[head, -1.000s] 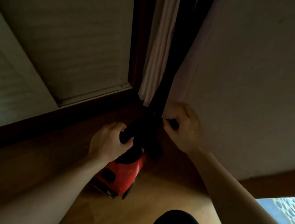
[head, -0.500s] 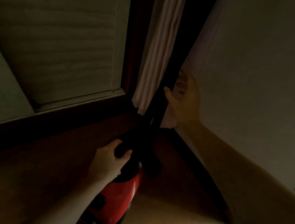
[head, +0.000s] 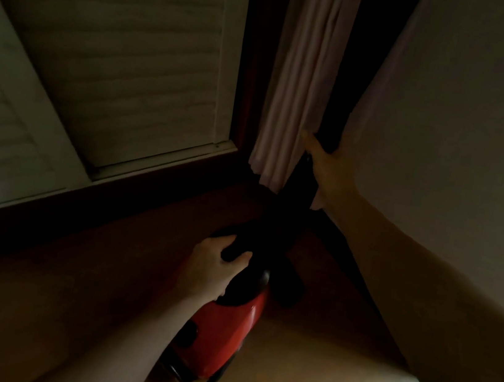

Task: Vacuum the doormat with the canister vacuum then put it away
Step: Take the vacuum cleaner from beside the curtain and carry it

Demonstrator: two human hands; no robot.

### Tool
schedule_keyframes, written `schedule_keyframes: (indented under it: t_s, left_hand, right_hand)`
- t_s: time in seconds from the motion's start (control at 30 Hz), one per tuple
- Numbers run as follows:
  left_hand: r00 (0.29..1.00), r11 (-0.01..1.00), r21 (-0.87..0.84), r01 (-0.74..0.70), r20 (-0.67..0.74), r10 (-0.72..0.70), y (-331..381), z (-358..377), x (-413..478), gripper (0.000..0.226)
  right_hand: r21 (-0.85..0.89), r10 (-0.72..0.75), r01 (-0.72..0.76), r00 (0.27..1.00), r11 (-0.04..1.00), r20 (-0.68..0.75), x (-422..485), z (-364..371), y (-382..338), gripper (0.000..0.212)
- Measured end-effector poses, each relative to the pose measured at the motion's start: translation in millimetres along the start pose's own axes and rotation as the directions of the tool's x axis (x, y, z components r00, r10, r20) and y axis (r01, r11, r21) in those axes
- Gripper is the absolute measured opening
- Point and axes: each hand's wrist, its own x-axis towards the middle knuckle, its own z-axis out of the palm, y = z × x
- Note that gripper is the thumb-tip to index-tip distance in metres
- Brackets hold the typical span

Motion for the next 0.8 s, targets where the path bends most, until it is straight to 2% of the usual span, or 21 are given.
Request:
schedule_keyframes:
  t_s: [0.1, 0.17, 0.27, 0.37, 0.5, 0.57, 0.67, 0.7, 0.8]
  left_hand:
    - [0.998, 0.999, 0.034, -0.012, 0.063, 0.010, -1, -12, -2, 0.017]
    - [0.994, 0.997, 0.074, -0.032, 0.106, 0.025, -2, -19, -6, 0.016]
    - [0.986, 0.990, 0.138, -0.038, 0.165, 0.015, -4, -27, -7, 0.014]
    - [0.983, 0.982, 0.188, -0.012, 0.180, -0.022, -3, -24, -3, 0.016]
    - [0.990, 0.951, 0.305, 0.049, 0.108, -0.086, -5, -14, 0, 0.038]
    - [0.992, 0.947, 0.317, 0.056, 0.089, -0.089, -2, -13, -1, 0.037]
    - [0.993, 0.952, 0.301, 0.054, 0.080, -0.082, 3, -21, -9, 0.030]
    - [0.995, 0.958, 0.284, 0.051, 0.073, -0.075, 4, -25, -10, 0.026]
    - [0.997, 0.973, 0.228, 0.029, 0.067, -0.046, 10, -41, -11, 0.018]
  right_hand:
    - [0.028, 0.022, -0.021, 0.999, 0.999, -0.045, -14, -1, -1, 0.095]
    - [0.026, -0.006, 0.008, 0.997, 1.000, -0.076, -23, -2, -2, 0.083]
    - [0.011, -0.047, 0.048, 0.995, 0.999, -0.090, -34, -5, -2, 0.054]
    - [0.022, -0.033, 0.036, 0.993, 0.999, -0.118, -44, -9, -4, 0.045]
    - [-0.029, -0.070, 0.067, 0.988, 0.997, -0.141, -54, -9, -12, 0.053]
    - [-0.056, -0.066, 0.058, 0.986, 0.997, -0.151, -60, -8, -17, 0.067]
    - [-0.063, -0.052, 0.044, 0.989, 0.997, -0.139, -61, -6, -21, 0.074]
    - [-0.040, -0.058, 0.053, 0.990, 0.998, -0.129, -63, -5, -26, 0.066]
    - [0.013, -0.091, 0.094, 0.986, 0.995, -0.141, -62, 0, -37, 0.022]
